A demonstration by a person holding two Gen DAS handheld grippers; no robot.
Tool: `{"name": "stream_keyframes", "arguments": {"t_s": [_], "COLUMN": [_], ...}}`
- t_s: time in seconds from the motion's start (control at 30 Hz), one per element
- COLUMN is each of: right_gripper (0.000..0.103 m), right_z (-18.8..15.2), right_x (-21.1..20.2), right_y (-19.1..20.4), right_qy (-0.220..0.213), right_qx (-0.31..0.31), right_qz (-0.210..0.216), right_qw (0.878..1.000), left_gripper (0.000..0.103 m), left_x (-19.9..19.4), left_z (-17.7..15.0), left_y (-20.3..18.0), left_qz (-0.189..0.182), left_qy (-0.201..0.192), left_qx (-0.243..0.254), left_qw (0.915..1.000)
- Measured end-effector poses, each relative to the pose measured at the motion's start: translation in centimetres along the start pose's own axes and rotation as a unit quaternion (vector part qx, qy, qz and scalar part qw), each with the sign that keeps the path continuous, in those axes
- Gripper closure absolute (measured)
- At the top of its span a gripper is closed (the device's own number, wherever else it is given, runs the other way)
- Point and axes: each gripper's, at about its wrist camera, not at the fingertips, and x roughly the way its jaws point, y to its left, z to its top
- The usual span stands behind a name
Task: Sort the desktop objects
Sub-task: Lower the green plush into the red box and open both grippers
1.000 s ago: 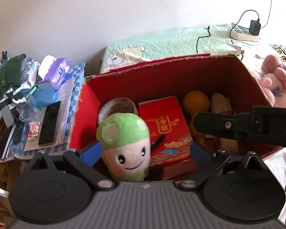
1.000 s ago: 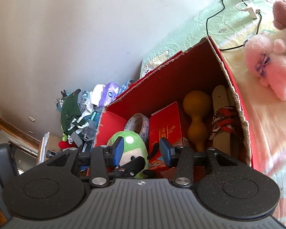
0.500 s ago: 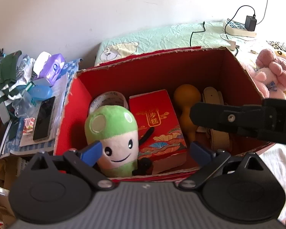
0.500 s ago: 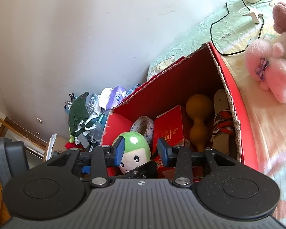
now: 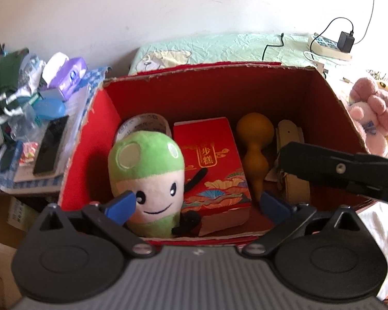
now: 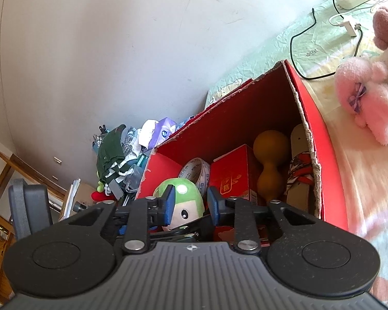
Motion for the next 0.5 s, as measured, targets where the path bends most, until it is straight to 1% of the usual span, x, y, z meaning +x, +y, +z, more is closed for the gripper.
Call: {"name": "stream_keyframes", "arguments": {"t_s": [0.17,0.23,0.3,0.4,0.5], "right_gripper": [0.077,0.077,0.077,0.077,0.077], "right_z": [-0.1,-0.3,-0.3,-0.1,0.2], "right_x": [0.0,-0.2,-0.3,-0.5,-0.5], "right_y": [0.2,0.1,-0.1,-0.5,-1.1], "right_qy": [0.0,-0.002,-0.004,0.002,0.016], "right_qx": [-0.018,-0.025,-0.027,-0.027,-0.022], "right_qz": [0.0,0.005,0.013,0.033,0.059], "right_qw": [1.0,1.0,1.0,0.999,0.998], "left_gripper": [0.001,0.001,0.001,0.001,0.001], "left_x": [-0.1,0.0,0.3,0.3,0.3], "left_z": [-0.5,-0.6,-0.6,-0.6,-0.7], "left_y": [0.2,0.4,0.7,0.6,0.5], "left_qz": [-0.004,-0.009,-0.015,-0.015,-0.01], "left_qy": [-0.014,-0.012,-0.008,-0.008,-0.011], "left_qx": [-0.008,-0.021,-0.035,-0.032,-0.034], "left_qw": [0.9999,0.9997,0.9993,0.9993,0.9993]}}
